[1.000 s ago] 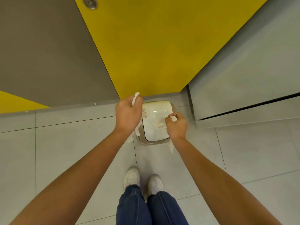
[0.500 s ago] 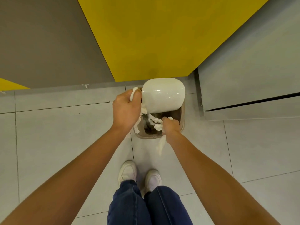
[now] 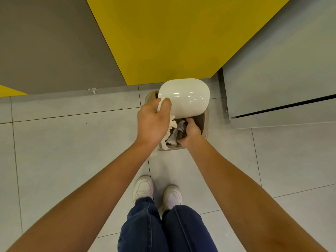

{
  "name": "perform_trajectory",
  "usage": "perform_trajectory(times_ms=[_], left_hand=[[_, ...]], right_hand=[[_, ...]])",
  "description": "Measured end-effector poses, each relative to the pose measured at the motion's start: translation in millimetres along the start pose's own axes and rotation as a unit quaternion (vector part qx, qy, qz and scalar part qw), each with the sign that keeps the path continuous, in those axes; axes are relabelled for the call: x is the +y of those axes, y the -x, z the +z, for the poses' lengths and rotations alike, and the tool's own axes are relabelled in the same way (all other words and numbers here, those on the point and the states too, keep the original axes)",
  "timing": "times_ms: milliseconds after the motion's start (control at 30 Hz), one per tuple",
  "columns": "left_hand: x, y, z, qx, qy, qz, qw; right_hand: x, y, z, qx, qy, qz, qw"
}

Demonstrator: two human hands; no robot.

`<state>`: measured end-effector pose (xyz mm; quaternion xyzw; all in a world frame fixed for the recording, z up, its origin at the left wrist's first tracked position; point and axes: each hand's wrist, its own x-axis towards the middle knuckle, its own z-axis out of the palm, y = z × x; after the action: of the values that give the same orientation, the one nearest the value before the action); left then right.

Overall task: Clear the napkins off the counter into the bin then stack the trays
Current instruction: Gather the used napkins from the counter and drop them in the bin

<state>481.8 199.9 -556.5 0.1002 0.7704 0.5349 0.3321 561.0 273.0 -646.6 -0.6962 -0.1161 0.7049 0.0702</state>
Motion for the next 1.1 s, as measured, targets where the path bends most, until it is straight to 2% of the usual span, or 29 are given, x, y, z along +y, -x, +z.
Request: perform_trajectory(times_ms=[200,400,667,767,867,967,1100], left_hand=[[6,5,21,-0.014,0.050,0.002,0.999],[-3,3,49,-0.042,0.047,0.004,0.998],[-45,-8,83,-0.115,-0.049,0.101,0.987],[-69,-11,87,-0.150,-0.081,0.127,0.977],[-92,-15,86,-0.162,-0.157,0.159,0.961],[-113,-23,81,-0.189,-0.248,0.192,0.930],[-116,-28,85,-0.256,-0.388,0.149,0.873]], right_hand=[[-10,13,-13,0.001,0.057,-0.028,0.998],[-26,24,-27,-0.047,0.065,-0.051,0.995],[-43,24,-38,-0.098,0.143,-0.063,0.983],[-44,28,-40,-0.092,0.189,-0.076,0.975],[-39,31,-39,-0.063,0.251,-0.097,0.961],[-33,30,-37,-0.053,0.301,-0.108,0.946],[-32,30,-36,-0.047,0.317,-0.103,0.942]])
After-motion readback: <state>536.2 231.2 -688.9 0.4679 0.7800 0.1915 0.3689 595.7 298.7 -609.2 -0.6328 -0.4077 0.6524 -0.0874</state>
